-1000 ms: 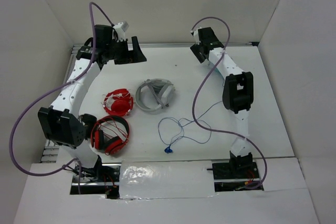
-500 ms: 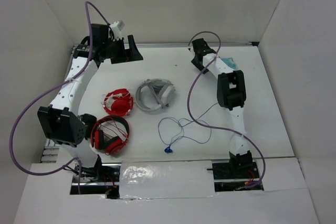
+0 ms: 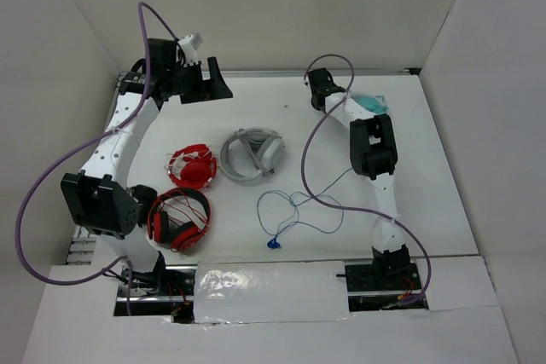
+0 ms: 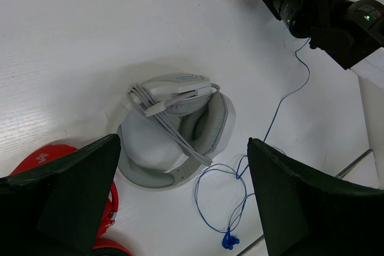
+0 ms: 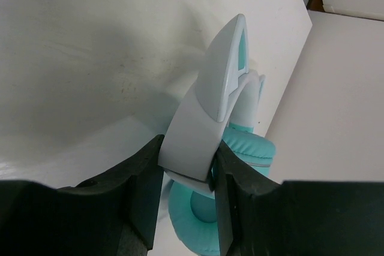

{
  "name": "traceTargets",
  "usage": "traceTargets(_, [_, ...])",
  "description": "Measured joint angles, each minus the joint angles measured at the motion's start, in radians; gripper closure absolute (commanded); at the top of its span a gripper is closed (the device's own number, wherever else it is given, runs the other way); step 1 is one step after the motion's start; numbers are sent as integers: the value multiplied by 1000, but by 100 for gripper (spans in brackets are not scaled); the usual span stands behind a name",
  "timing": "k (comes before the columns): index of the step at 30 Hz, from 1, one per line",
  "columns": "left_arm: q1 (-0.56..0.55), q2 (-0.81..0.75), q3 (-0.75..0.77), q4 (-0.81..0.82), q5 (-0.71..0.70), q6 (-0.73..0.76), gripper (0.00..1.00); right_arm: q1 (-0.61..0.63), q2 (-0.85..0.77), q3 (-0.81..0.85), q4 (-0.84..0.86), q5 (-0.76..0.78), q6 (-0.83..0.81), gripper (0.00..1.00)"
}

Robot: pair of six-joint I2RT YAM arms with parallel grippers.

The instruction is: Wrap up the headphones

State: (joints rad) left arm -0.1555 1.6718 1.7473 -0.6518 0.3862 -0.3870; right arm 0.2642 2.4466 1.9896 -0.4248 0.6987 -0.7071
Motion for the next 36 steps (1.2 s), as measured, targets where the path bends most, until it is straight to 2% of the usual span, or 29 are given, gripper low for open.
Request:
traceTargets(1, [0,0,0,0,0,0,1,0,0,-2,6,4,-2,82])
traceTargets(2, [0,0,0,0,0,0,1,0,0,-4,14,7,-2,86])
traceTargets(3, [0,0,0,0,0,0,1,0,0,-8,20,10,-2,96])
traceTargets(4, [0,0,0,0,0,0,1,1,0,-14,29,14,-2,100])
traceTargets(9, [1,0,0,0,13,0,1,14,-52,-101,67,12,-16,100])
traceTargets(14, [10,16,32,-20,51,-8,1,74,-298,-352,105,-71,2,100])
traceTargets(19, [32,68,106,-37,117,-33,1,244,-603,-550,187,-125,1,100])
traceTargets(25, [47,119,126,-43,217,-88,1,446,-794,-689,273,-163,8,100])
traceTargets(30, [6,153,143,-62,254,-95,1,469,-962,-772,171,-360,69,100])
traceTargets(36, [-92,126,79,-29,306,-94,1,460,-1303,-855,140,-660,116,100])
